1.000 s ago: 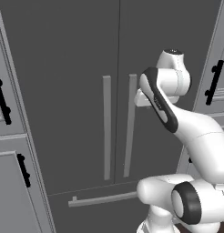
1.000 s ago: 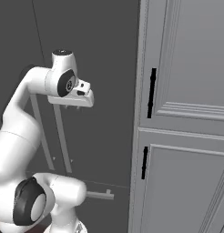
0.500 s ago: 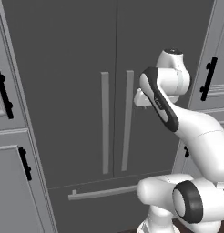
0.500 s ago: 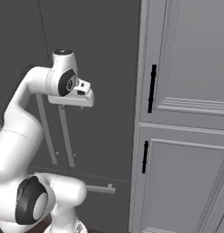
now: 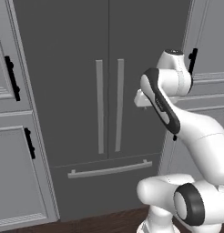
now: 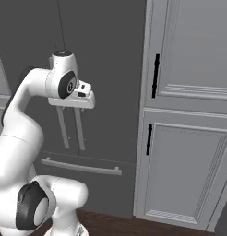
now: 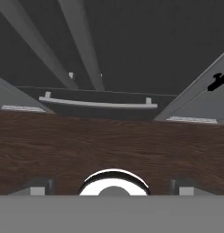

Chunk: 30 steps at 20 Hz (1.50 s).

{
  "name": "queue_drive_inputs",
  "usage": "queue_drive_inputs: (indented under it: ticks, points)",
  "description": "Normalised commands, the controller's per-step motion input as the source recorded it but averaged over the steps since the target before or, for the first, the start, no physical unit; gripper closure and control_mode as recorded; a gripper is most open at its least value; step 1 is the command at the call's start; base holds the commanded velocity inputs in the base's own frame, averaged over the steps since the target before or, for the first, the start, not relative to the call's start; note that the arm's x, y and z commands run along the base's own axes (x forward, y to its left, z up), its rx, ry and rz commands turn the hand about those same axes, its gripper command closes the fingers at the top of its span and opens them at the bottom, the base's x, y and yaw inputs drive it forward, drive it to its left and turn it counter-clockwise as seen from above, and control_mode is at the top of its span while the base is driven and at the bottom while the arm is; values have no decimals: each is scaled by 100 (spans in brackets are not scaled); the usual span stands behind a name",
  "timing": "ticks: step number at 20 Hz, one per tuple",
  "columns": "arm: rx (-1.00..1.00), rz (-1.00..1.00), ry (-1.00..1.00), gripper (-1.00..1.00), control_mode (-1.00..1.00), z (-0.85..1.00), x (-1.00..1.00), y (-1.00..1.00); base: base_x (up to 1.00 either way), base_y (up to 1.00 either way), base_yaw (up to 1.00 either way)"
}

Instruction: Take the strawberry from the fridge and place it on top of the pancake, located on the dining counter.

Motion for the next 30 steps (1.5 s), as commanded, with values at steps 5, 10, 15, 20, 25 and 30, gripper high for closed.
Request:
queue_drive_inputs:
  ticks: [5, 10, 15, 20, 25, 30]
  points:
    - [0, 0, 0, -100, 100, 0, 0, 0, 0, 38, 0]
    - [0, 0, 0, -100, 100, 0, 0, 0, 9, 66, 0]
    - [0, 0, 0, -100, 100, 0, 0, 0, 0, 7, 0]
    - [0, 0, 0, -100, 100, 0, 0, 0, -2, -38, 0]
    - [0, 0, 0, -100, 100, 0, 0, 0, -19, -23, 0]
    - [0, 0, 0, -100, 100, 0, 0, 0, -38, 5, 0]
